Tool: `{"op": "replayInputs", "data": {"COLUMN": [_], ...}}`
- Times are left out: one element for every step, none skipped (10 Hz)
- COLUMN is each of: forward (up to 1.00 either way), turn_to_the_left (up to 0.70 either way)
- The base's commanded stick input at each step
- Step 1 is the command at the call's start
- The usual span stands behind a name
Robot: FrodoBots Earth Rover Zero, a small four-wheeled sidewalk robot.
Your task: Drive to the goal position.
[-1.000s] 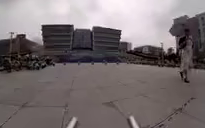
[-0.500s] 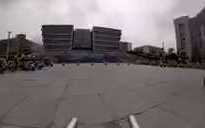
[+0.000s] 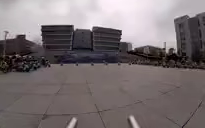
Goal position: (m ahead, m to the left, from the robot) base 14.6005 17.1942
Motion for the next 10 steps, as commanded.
{"op": "replayInputs", "data": {"forward": [1.00, 1.00, 1.00, 1.00, 1.00, 1.00, 1.00, 1.00, 1.00, 1.00], "turn_to_the_left": [0.00, 0.00, 0.00, 0.00, 0.00, 0.00, 0.00, 0.00, 0.00, 0.00]}}
